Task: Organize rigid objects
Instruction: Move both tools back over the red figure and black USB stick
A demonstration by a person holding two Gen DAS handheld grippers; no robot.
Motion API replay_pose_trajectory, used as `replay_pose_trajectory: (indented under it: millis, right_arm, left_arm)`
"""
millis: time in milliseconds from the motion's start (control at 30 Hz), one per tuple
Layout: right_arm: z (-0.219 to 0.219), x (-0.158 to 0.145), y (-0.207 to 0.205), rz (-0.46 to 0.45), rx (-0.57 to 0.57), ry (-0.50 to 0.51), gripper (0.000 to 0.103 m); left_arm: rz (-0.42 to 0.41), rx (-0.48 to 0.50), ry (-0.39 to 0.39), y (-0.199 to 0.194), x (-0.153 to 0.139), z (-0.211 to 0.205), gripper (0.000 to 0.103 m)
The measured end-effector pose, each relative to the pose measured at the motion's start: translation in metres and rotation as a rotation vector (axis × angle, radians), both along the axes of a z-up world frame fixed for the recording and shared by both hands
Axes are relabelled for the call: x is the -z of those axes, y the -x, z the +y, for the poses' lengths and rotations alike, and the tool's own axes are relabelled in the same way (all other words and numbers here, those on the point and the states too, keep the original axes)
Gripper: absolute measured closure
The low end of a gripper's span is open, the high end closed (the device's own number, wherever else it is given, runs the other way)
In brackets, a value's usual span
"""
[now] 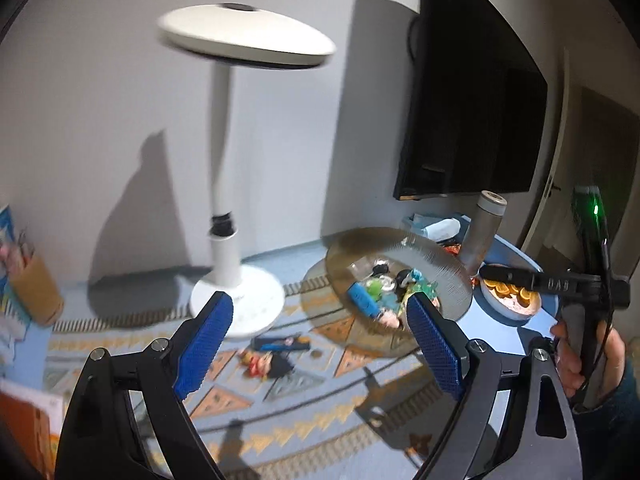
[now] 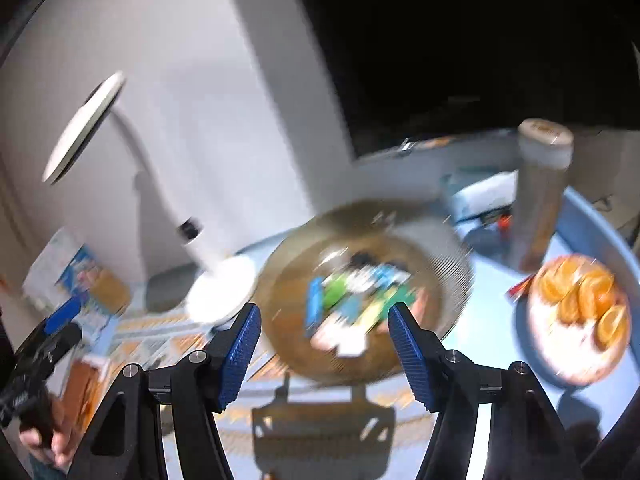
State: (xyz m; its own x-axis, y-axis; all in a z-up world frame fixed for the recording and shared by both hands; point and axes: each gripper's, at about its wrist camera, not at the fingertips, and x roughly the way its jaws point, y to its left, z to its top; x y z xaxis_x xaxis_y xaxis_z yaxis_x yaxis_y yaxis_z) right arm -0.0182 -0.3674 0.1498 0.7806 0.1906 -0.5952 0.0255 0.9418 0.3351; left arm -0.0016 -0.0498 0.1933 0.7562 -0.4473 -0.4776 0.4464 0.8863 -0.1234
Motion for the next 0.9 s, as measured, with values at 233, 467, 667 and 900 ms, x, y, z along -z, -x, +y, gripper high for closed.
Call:
replay_pose_trajectory:
  millis: [233, 467, 667, 900]
  right_arm:
    - [0.043, 0.038, 0.016, 0.076, -0.064, -0.012, 0.038]
    - [0.077, 0.106, 0.004, 0.082, -0.184, 0.028, 0.038]
    - [0.088, 0.134, -0.006, 0.127, -0.208, 0.081, 0.038]
    - [0.09, 0.144, -0.014, 0.17, -0.202, 0.104, 0.033]
  left_arm:
    - [0.009, -0.063, 0.068, 0.017, 0.008, 0.049, 0.014]
    - [0.208, -0.165, 0.009, -0.001, 0.111, 0.054, 0.006]
    - [0.224, -0.261, -0.125, -0.012, 0.16, 0.041, 0.005]
    - [0.188, -0.313, -0.221, -0.01, 0.165, 0.033, 0.005]
